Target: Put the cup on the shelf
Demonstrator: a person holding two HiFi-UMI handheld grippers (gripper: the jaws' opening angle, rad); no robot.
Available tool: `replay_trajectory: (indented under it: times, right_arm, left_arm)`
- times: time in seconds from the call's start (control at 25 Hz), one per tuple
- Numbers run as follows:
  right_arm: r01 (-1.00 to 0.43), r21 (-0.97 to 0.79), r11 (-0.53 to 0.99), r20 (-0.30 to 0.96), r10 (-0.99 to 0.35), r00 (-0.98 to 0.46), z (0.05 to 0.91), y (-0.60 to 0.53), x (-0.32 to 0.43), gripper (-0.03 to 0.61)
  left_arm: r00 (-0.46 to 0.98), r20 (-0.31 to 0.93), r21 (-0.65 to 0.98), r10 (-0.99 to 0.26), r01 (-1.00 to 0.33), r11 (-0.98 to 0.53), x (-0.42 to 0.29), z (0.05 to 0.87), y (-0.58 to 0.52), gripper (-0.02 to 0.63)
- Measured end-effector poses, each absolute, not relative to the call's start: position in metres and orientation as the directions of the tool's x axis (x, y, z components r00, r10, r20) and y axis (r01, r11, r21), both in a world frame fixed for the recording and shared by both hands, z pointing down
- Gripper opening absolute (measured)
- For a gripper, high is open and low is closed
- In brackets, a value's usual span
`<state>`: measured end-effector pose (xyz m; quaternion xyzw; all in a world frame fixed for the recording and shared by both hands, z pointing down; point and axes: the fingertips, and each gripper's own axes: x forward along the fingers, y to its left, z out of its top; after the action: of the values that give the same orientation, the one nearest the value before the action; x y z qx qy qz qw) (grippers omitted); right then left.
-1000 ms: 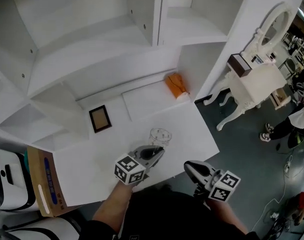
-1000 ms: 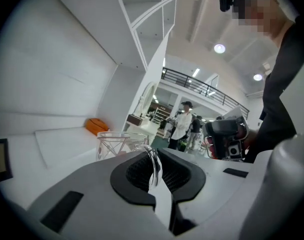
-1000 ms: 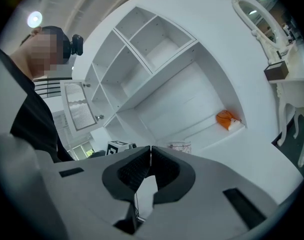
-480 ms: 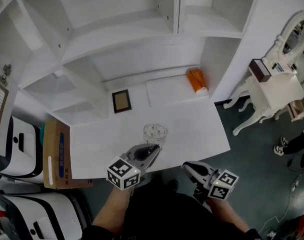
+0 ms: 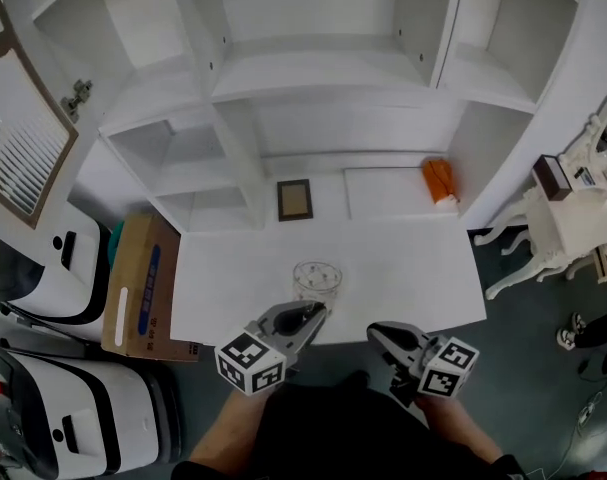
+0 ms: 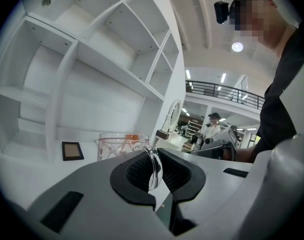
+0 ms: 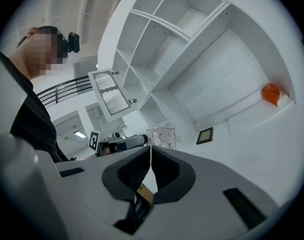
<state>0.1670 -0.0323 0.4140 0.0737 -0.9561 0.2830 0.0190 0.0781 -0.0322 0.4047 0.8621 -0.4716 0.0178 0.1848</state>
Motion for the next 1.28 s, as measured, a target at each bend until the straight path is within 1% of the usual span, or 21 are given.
replay_trajectory:
  times: [0.12,0.24,0.4,0.72,0.96,1.16,1.28]
  right_arm:
    - [-0.165,-0.531,0.831,0.084,-0.142,-0.986,0.415,-0.028,0.137,0.017]
    - [-0.170,-0.539,0.825,0.066,-0.160,-0.985,0.410,-0.018,0.100,0.017]
    - [-0.162,-0.533,0.830,0.058,-0.155,-0.986,0.409,0.003,0.045,0.017]
    - [-0.155,-0.538,0.828,0.051,-0.151,-0.987,0.408,0.035,-0.039,0.017]
    - [-0.129,-0.538,0.833,0.085,-0.099,-0.991,0.414,0.042,-0.054,0.017]
    - [-0.080,-0.552,0.830,0.070,-0.049,-0.996,0.419,0.015,-0.056,0.017]
    - [-0.029,-0.555,0.831,0.051,-0.001,-0.999,0.416,-0.004,-0.062,0.017]
  left_arm:
    - [0.554,0.190,0.314,-0.810,-0.817,-0.485,0.054,0.400,-0.014,0.029]
    - [0.551,0.202,0.287,-0.810,-0.824,-0.489,0.024,0.393,0.009,0.029]
    - [0.540,0.222,0.237,-0.812,-0.837,-0.492,-0.023,0.389,0.038,0.029]
    - [0.530,0.225,0.222,-0.818,-0.845,-0.487,-0.099,0.388,0.077,0.029]
    - [0.479,0.225,0.229,-0.849,-0.873,-0.431,-0.129,0.388,0.078,0.029]
    - [0.407,0.194,0.268,-0.893,-0.897,-0.351,-0.139,0.381,0.060,0.029]
    - [0.359,0.190,0.263,-0.914,-0.915,-0.304,-0.144,0.374,0.048,0.029]
